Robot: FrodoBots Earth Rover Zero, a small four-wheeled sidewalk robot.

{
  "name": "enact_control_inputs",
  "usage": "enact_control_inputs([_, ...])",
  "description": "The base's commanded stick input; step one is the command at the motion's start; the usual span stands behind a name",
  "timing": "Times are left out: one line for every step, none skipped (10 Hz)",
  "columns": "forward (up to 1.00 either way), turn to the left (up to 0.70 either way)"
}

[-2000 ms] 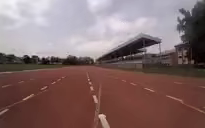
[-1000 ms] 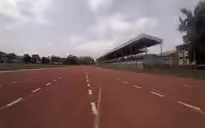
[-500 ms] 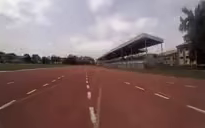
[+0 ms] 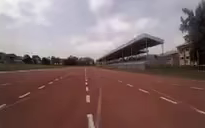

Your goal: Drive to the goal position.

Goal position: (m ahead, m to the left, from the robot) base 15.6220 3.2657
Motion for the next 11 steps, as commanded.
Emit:
enact_control_inputs([0.45,0.00])
enact_control_inputs([0.45,0.00])
enact_control_inputs([0.45,0.00])
enact_control_inputs([0.45,0.00])
enact_control_inputs([0.45,0.00])
enact_control_inputs([0.45,0.00])
enact_control_inputs([0.45,0.00])
enact_control_inputs([0.45,0.00])
enact_control_inputs([0.45,0.00])
enact_control_inputs([0.45,0.00])
enact_control_inputs([0.45,0.00])
